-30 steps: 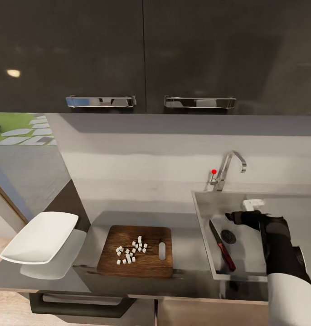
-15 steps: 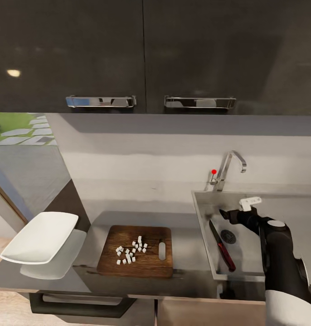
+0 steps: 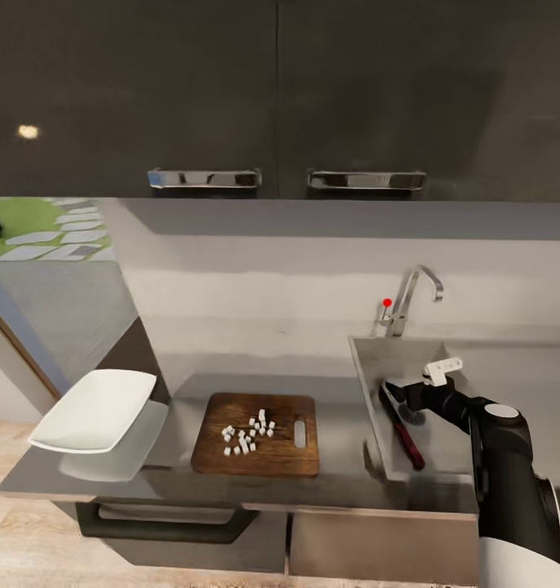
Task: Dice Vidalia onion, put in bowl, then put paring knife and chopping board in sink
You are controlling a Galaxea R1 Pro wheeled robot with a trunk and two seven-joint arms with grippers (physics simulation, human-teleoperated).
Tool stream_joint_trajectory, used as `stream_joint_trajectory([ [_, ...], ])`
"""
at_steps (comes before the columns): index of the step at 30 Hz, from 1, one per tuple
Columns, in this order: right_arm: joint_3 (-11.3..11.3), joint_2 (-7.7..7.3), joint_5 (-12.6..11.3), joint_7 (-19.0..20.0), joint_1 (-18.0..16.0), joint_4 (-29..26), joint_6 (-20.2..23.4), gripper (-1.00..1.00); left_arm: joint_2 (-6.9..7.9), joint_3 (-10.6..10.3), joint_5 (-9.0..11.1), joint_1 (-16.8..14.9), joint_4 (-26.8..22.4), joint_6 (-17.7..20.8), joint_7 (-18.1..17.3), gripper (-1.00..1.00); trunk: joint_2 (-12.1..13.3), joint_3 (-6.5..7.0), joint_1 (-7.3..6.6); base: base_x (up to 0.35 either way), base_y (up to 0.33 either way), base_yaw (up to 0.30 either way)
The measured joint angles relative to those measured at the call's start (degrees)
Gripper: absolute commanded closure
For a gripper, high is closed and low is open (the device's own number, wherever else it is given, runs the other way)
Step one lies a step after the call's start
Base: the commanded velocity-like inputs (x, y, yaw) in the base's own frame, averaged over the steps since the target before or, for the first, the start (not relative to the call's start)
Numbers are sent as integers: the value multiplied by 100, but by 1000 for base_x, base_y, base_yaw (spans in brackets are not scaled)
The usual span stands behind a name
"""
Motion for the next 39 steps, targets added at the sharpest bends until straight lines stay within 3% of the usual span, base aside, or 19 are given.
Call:
stream_joint_trajectory([
  [9, 8, 4, 5, 2, 0, 0, 3, -100, 0, 0, 0, 0, 9, 0, 1, -100, 0, 0, -2, -210, 187, 0],
  [21, 8, 4, 19, -5, 1, 12, 8, -100, 0, 0, 0, 0, 9, 0, 1, -100, -1, 0, -3, -9, 270, 0],
  [30, 8, 9, 192, -6, 1, 26, 8, -100, 0, 0, 0, 0, 11, 0, 1, -100, -1, 0, -3, 0, 276, 0],
  [39, 8, 5, 202, -8, 0, 33, 37, -100, 0, -1, 0, -1, 11, 0, 0, -100, -1, 0, -3, 0, 56, 0],
])
